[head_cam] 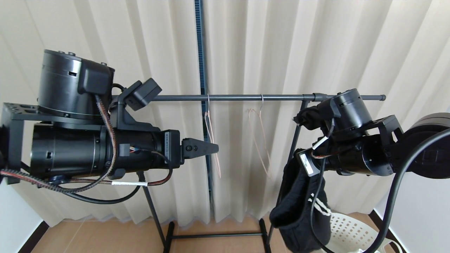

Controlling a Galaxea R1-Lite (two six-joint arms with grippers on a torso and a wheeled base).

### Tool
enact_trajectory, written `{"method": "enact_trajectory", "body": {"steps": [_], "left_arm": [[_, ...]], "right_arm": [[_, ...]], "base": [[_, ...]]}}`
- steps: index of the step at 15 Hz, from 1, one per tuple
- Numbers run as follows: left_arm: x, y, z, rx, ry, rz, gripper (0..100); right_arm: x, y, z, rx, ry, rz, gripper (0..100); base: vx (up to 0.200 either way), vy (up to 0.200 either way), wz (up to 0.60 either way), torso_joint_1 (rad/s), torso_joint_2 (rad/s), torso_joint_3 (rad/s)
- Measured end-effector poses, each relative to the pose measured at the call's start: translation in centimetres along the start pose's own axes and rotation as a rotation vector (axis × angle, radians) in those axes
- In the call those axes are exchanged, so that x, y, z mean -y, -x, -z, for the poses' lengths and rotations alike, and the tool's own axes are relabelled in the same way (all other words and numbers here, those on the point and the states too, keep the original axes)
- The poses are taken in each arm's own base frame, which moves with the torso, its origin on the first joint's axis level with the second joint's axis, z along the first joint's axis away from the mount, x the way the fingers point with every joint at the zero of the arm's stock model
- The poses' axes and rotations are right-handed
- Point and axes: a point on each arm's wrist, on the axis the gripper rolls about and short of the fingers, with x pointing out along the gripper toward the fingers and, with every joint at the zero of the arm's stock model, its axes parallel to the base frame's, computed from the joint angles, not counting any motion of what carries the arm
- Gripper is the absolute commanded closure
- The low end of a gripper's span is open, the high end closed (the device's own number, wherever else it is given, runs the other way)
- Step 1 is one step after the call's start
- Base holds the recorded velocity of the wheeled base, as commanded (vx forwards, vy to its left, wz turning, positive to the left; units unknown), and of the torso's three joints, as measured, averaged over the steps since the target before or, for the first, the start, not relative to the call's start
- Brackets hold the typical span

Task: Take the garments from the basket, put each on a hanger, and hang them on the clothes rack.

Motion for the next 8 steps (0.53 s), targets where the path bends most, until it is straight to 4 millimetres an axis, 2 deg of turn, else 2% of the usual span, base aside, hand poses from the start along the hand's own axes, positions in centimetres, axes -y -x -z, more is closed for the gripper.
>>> {"method": "enact_trajectory", "body": {"steps": [5, 8], "left_arm": [[-1.4, -6.0, -2.2, 0.041, 0.007, -0.227, 0], [-3.1, -10.1, -3.8, 0.076, 0.015, -0.369, 0]], "right_arm": [[0.6, 1.2, -0.2, 0.029, -0.007, 0.0, 100], [1.0, 2.6, -0.1, 0.057, 0.009, -0.005, 100]], "base": [[0.0, 0.0, 0.0, 0.0, 0.0, 0.0], [0.0, 0.0, 0.0, 0.0, 0.0, 0.0]]}}
